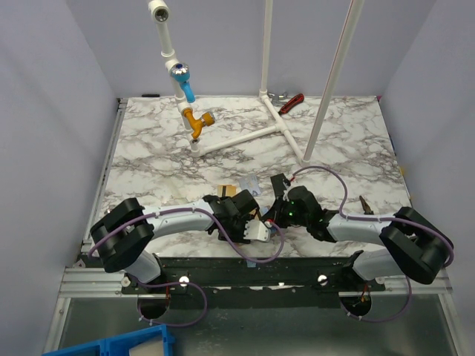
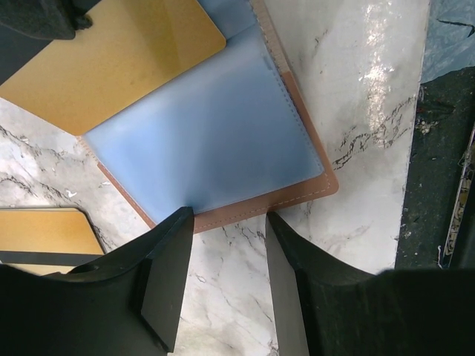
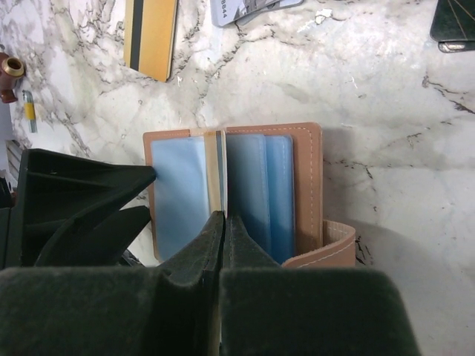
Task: Put the credit cards into the card holder
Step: Insert the credit card into the card holder.
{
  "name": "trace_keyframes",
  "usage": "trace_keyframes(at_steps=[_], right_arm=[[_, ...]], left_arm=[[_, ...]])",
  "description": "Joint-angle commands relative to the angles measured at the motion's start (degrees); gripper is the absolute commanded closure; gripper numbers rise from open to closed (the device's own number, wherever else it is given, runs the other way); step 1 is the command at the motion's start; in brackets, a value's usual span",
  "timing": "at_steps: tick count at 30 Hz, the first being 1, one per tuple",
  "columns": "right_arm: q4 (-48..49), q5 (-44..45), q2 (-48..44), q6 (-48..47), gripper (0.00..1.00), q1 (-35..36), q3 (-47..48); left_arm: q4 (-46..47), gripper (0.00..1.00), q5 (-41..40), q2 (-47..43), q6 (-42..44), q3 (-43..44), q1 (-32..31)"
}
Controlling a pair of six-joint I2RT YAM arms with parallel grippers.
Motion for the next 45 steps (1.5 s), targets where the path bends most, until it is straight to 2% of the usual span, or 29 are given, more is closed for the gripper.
trace_keyframes(at_steps=[1, 14, 21, 32, 45], right_arm=[[-2.6, -2.4, 1.5, -0.3, 0.99, -0.3, -2.0], [-4.3, -7.2, 2.8, -1.7, 0.99, -1.0, -2.4], [-7.4, -5.2, 1.9, -1.4, 0.99, -1.1, -2.3], [-5.9, -6.7, 7.4, -2.4, 0.99, -1.1, 0.9], [-4.1, -1.9, 9.8, -0.5, 0.99, -1.1, 2.5]], left_arm=[[-0.8, 0.56, -2.0, 2.2, -0.9, 0.6, -1.1], [-1.8, 0.58, -3.0, 3.1, -1.5, 1.5, -1.9], [-1.7, 0.59, -3.4, 3.2, -2.1, 0.8, -2.6], [-1.5, 0.59, -3.4, 2.9, -2.3, 0.7, -2.8], [-2.0, 0.6, -3.1, 3.7, -2.6, 1.5, -3.3]])
